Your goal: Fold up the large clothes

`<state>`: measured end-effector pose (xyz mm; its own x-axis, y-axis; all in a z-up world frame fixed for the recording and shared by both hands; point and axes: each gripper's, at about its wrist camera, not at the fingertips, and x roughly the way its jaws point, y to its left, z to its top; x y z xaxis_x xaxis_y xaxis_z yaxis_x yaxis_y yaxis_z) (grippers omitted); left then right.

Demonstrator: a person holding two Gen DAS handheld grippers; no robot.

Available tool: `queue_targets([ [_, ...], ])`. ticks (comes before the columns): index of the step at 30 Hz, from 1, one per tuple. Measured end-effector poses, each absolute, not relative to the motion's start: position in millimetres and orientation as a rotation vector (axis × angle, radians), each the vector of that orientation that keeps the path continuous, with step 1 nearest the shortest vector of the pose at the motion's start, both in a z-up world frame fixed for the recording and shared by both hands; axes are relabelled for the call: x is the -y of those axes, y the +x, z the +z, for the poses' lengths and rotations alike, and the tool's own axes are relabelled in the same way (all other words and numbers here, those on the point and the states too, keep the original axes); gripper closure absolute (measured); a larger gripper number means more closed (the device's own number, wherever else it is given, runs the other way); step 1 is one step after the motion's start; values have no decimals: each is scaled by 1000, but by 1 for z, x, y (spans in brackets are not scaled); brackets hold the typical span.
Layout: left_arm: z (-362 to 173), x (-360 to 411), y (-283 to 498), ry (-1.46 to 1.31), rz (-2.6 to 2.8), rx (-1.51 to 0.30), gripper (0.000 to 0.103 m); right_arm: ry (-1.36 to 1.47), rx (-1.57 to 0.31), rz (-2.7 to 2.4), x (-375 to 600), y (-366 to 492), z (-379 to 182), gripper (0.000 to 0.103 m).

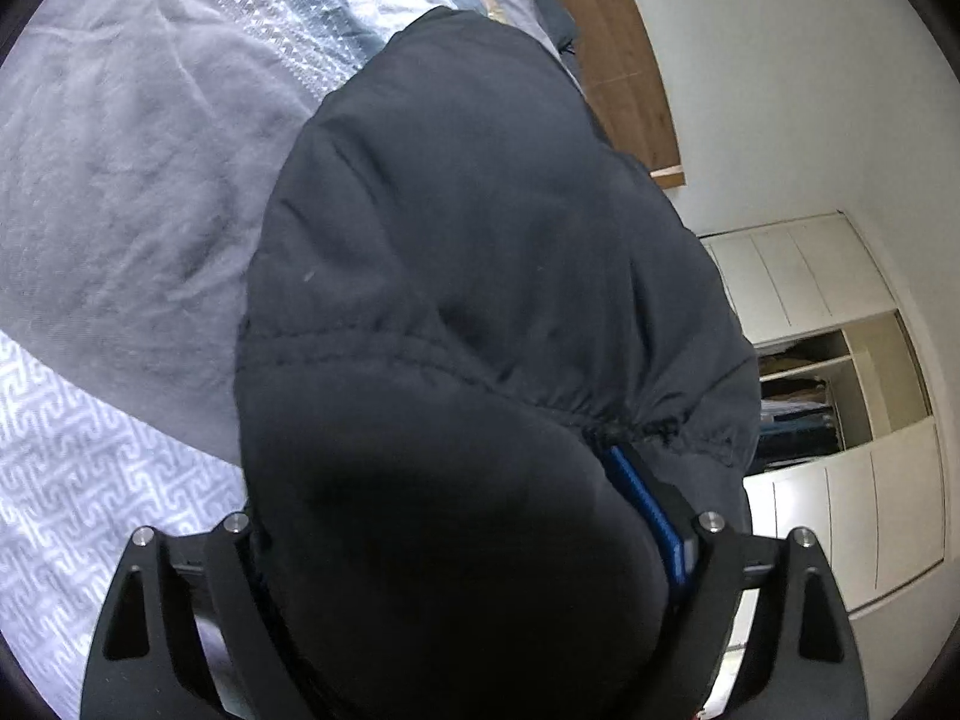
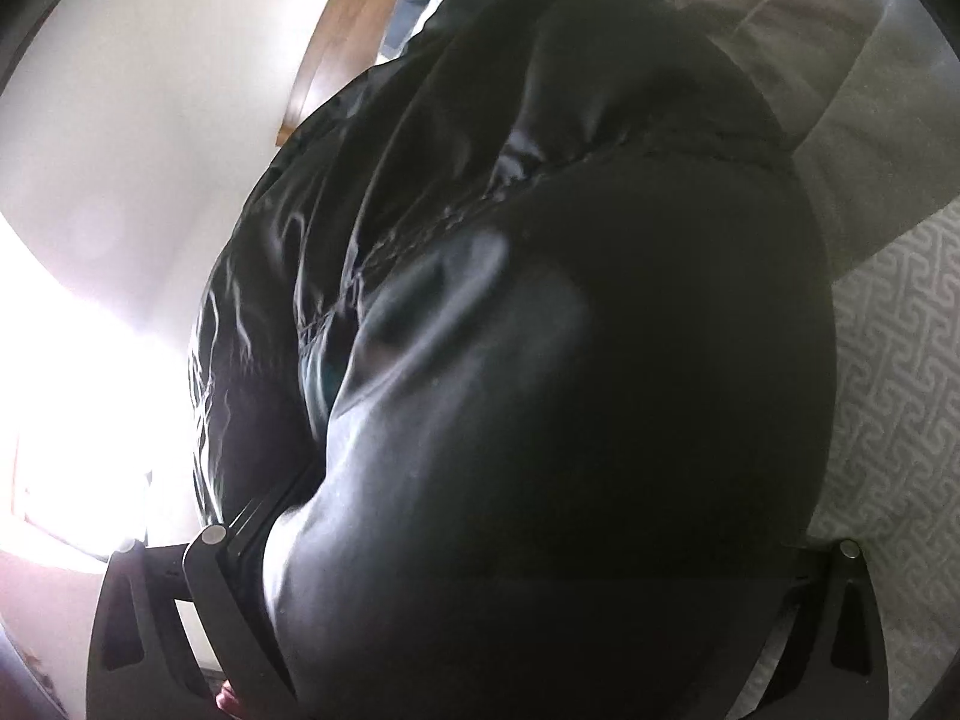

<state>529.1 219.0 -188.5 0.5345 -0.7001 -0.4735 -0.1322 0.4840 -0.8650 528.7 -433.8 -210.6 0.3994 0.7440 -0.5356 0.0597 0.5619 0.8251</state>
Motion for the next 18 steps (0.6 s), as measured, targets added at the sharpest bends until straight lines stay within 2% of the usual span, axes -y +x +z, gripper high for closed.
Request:
queue_targets([
  [1, -183, -214, 531, -1016, -422, -971, 28, 888, -1091, 516, 432, 529, -208, 2],
  [2, -172, -207, 532, -994, -443, -965, 47, 881, -1080, 519, 430, 530, -203, 6],
  [3, -163, -202, 533, -979, -457, -958, 62, 881, -1066, 528, 429, 529, -198, 22],
  [4, -151, -197, 534, -952, -463, -949, 66, 876, -1038, 541, 426, 530, -189, 37],
  [6, -129, -190, 536, -920, -474, -926, 77, 826, -994, 564, 419, 533, -167, 53],
  [7, -117, -186, 537, -915, -481, -909, 79, 777, -969, 579, 413, 536, -150, 59],
  [12, -57, -173, 531, -857, -515, -823, 85, 654, -875, 629, 396, 544, -78, 72],
  [18, 12, -177, 486, -827, -569, -711, 86, 605, -740, 713, 390, 521, -3, 75],
])
